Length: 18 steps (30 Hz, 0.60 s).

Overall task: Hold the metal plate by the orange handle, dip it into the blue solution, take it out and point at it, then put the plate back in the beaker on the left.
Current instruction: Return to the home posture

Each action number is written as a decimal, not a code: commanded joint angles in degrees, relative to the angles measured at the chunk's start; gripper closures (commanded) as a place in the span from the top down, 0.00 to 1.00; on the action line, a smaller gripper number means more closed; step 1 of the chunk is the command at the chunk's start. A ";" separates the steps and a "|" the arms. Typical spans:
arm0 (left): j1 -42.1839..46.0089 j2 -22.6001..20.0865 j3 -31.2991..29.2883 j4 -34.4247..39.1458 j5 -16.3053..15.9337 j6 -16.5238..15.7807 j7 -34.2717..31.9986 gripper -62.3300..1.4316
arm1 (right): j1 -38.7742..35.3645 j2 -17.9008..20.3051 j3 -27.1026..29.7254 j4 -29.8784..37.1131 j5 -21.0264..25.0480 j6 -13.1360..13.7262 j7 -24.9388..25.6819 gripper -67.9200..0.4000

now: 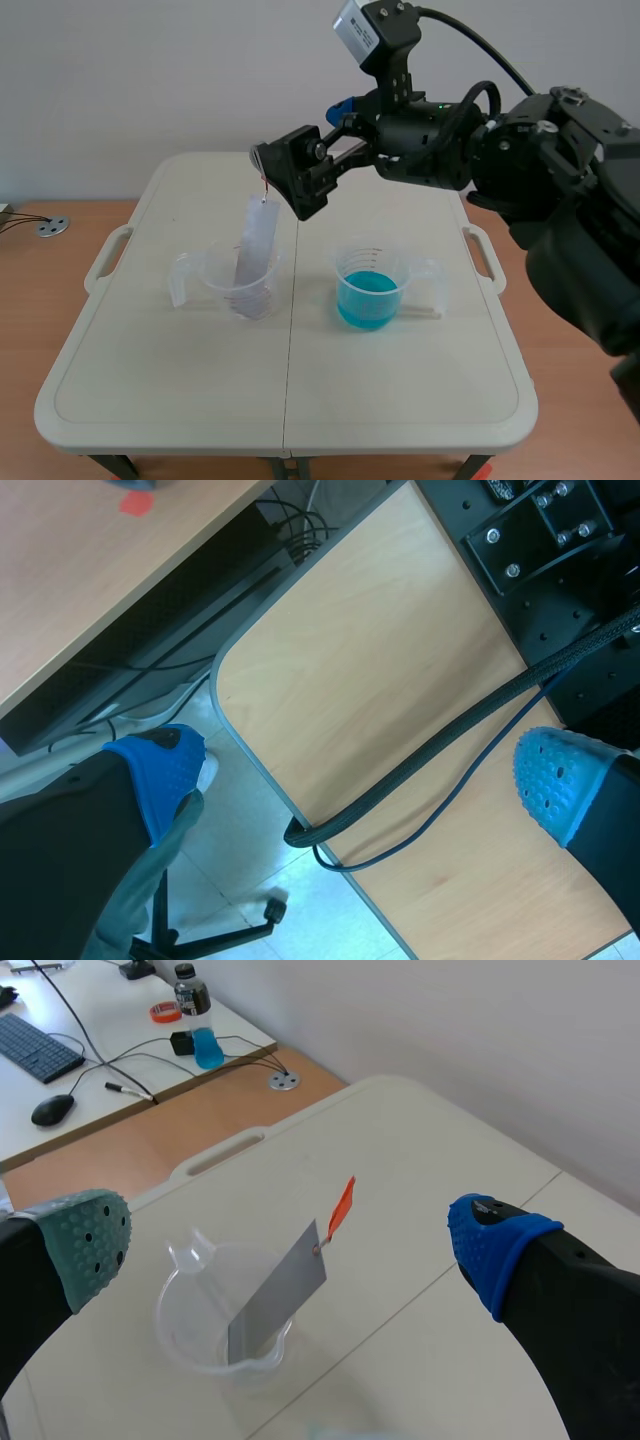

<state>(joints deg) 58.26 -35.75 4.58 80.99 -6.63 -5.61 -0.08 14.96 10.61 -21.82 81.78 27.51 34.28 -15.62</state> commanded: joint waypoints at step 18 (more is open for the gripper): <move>-14.56 -0.31 -15.43 16.70 -5.81 1.86 -6.14 1.00 | -25.75 15.28 14.05 19.93 4.24 0.24 5.27 0.98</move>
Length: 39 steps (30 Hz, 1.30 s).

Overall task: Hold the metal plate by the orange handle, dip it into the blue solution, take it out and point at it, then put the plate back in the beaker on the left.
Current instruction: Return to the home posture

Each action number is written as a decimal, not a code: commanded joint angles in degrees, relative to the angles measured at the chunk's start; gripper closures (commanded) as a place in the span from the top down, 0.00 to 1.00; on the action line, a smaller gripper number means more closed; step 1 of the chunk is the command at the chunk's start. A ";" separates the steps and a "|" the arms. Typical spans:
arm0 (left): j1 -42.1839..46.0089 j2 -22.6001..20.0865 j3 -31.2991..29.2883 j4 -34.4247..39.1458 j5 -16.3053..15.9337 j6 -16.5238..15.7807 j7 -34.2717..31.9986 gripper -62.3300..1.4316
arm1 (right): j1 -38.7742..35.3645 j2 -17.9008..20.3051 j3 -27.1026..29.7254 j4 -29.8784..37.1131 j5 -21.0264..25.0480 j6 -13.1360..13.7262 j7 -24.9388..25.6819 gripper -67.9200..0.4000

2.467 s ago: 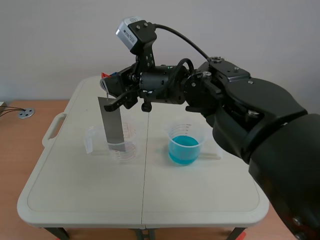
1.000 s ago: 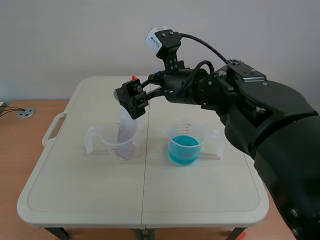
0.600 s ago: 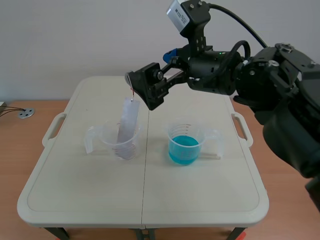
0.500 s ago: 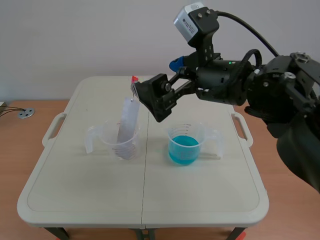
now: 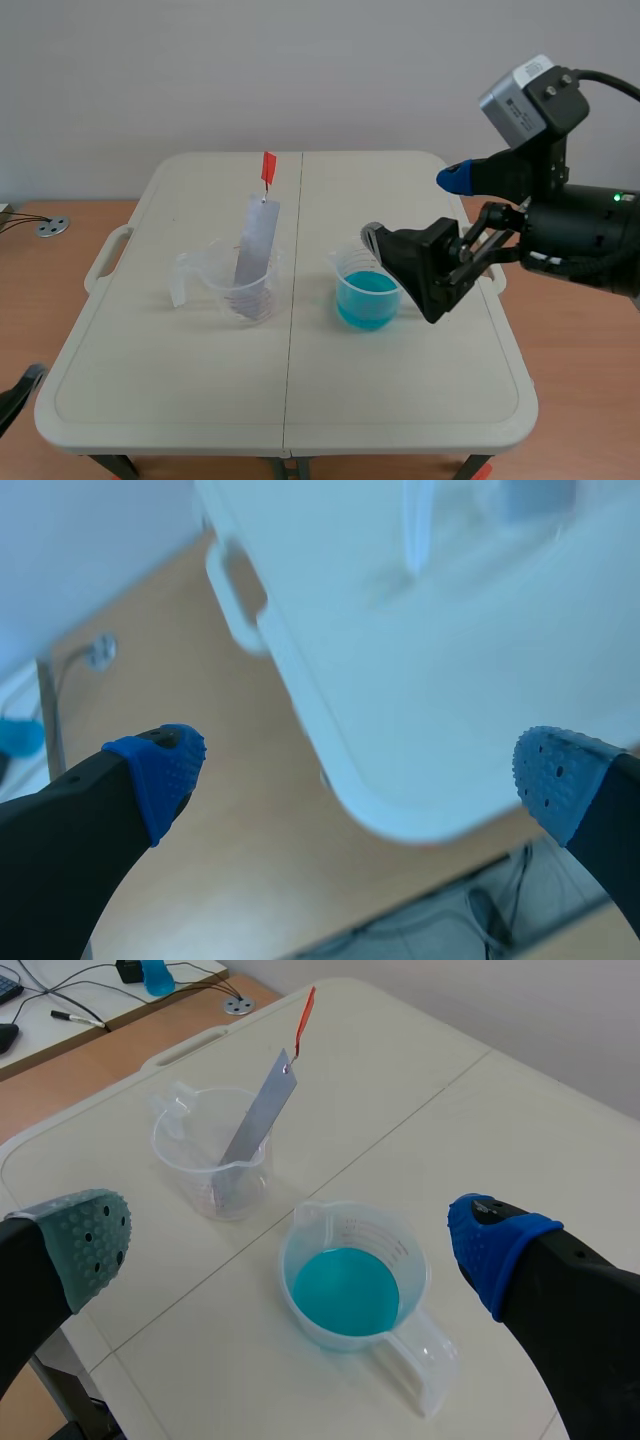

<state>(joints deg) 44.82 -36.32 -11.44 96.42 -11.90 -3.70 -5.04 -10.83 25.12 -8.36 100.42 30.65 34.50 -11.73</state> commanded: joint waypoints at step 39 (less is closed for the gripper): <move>-16.11 -1.01 17.38 9.40 -1.18 -3.34 -1.18 1.00 | -19.91 4.39 10.45 10.38 -0.66 -0.04 13.40 0.98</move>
